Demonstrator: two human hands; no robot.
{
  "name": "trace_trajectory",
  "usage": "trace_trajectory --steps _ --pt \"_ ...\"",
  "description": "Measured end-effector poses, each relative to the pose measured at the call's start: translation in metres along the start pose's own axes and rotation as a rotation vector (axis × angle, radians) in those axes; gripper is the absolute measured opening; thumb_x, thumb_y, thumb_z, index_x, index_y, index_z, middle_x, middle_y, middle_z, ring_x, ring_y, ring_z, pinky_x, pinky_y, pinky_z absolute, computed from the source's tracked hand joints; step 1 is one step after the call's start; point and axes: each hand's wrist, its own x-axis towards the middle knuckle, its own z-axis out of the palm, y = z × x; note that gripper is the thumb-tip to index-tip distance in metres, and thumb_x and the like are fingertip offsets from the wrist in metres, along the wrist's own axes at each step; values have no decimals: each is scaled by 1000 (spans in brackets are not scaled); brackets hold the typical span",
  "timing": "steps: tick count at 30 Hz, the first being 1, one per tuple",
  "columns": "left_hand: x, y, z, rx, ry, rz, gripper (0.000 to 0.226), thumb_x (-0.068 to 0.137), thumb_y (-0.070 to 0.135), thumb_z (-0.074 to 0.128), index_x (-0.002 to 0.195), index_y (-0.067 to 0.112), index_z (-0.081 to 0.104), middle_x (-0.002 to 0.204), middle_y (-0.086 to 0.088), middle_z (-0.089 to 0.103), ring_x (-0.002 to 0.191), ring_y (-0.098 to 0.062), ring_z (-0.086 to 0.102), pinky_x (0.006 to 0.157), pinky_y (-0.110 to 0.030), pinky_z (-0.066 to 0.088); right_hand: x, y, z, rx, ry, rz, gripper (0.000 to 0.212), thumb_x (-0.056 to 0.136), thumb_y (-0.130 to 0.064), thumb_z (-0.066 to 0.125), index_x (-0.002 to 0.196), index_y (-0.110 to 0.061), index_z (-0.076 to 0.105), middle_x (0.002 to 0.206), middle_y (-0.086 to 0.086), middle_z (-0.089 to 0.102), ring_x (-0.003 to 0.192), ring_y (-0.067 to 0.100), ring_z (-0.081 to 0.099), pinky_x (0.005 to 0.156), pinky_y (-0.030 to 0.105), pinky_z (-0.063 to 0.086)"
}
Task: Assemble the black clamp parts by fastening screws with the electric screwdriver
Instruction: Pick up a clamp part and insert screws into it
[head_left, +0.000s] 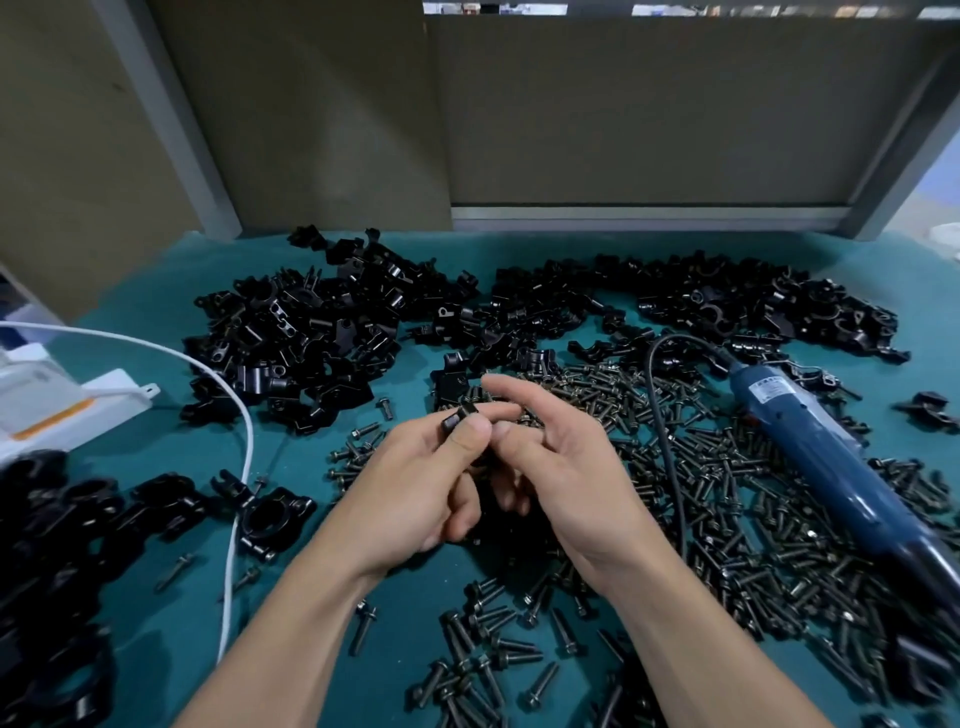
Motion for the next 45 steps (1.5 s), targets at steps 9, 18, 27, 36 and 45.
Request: trace_trajectory --steps 9,18,27,36,45 --pt "5 -1 12 -167 219 25 44 104 56 39 93 32 74 65 -8 72 50 -19 60 50 -23 48 -6 -11 -5 114 378 -13 36 109 -28 47 94 -23 79 74 10 73 58 18 58 52 25 44" --pt "8 -2 17 160 490 -18 32 90 57 57 75 33 73 73 12 76 63 -7 72 62 -34 57 68 -33 -54 -1087 439 65 48 92 -11 61 139 -16 59 127 12 67 116 25 63 99 37 52" --pt "14 -3 12 230 501 -42 36 97 54 64 70 32 71 67 -5 72 52 -19 55 65 -53 57 116 -22 -69 -1298 297 230 34 87 9 56 105 -15 72 101 13 72 81 30 63 70 36 55" --pt "10 1 15 100 390 49 38 74 52 63 62 16 68 56 -4 67 49 -15 52 51 -31 37 34 -30 -11 -71 350 51 21 86 -6 79 83 -25 73 80 -2 77 67 10 71 62 20 54" --pt "5 1 18 156 346 235 29 83 50 70 65 27 73 55 0 65 52 -17 59 52 -31 44 -9 -8 6 -37 258 -28 25 87 11 74 83 -15 72 87 11 78 85 34 75 77 43 64"
